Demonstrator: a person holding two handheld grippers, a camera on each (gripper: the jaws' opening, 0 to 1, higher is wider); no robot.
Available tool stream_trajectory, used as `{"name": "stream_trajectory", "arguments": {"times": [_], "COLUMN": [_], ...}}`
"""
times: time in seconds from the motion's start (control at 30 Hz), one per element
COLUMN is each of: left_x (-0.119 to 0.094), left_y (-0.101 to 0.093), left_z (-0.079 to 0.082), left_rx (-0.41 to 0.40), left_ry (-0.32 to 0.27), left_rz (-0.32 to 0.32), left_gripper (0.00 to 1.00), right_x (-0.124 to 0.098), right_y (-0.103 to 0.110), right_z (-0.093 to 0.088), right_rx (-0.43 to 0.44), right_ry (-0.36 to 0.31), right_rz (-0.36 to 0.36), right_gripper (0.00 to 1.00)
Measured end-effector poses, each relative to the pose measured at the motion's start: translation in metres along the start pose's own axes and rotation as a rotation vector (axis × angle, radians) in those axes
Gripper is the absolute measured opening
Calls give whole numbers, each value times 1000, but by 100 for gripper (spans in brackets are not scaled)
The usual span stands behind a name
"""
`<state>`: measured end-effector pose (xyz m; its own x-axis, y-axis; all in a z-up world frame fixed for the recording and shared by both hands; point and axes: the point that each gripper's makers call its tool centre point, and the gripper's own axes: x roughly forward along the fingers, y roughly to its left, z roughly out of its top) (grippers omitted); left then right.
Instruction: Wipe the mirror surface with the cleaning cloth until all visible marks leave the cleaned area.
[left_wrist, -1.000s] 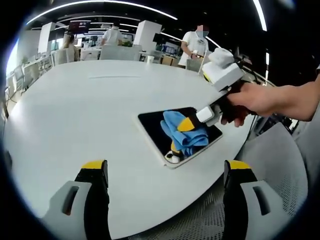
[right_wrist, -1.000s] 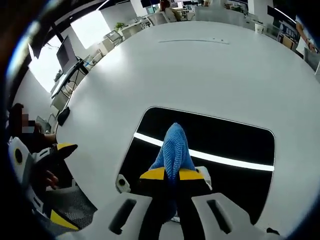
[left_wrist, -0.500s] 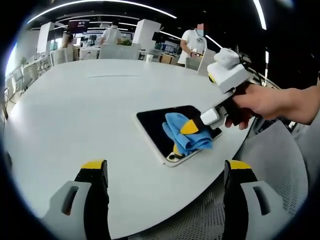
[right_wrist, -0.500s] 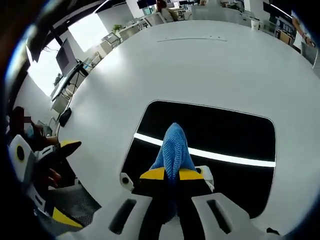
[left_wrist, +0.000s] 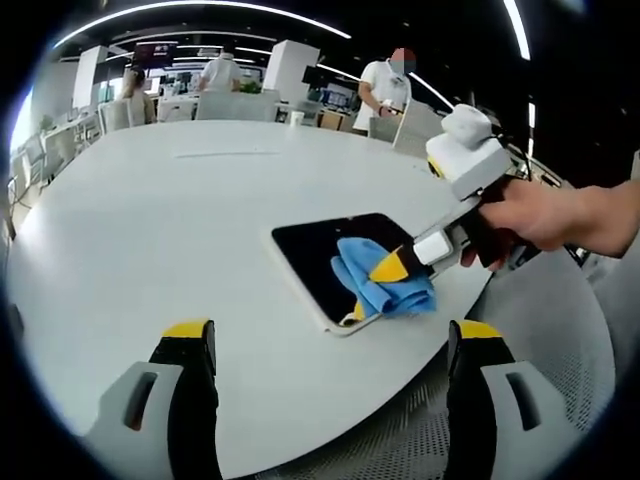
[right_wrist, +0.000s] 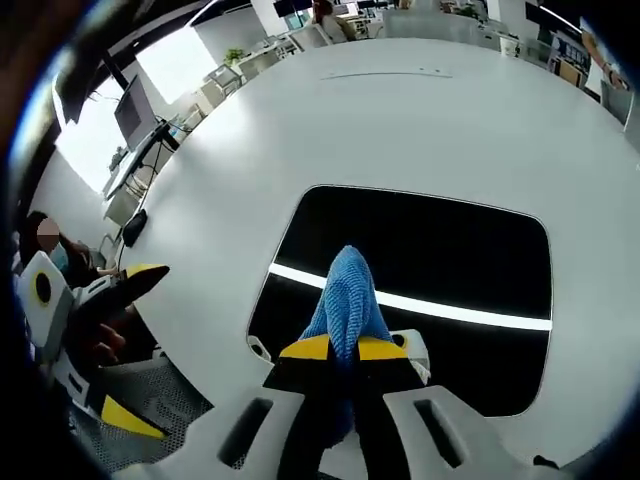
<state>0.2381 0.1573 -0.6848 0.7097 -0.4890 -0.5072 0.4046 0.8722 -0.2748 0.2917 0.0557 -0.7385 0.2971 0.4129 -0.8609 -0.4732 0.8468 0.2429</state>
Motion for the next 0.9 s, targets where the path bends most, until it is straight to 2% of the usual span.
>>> {"name": "stream_trajectory", "arguments": {"times": [0.47,0.9], "left_x": [0,0], "left_y": [-1,-1], "left_z": [0,-3], "left_rx": [3,1], "left_ry": [3,16], "left_rz": [-2,-6], "left_gripper": [94,94], "right_x": [-5,-5], "right_y": [3,2], "right_z": [-10,-9], "right_rx": [8,20], "right_ry": [5,-5], "right_rz": [11,37], "right_gripper": [2,2]}}
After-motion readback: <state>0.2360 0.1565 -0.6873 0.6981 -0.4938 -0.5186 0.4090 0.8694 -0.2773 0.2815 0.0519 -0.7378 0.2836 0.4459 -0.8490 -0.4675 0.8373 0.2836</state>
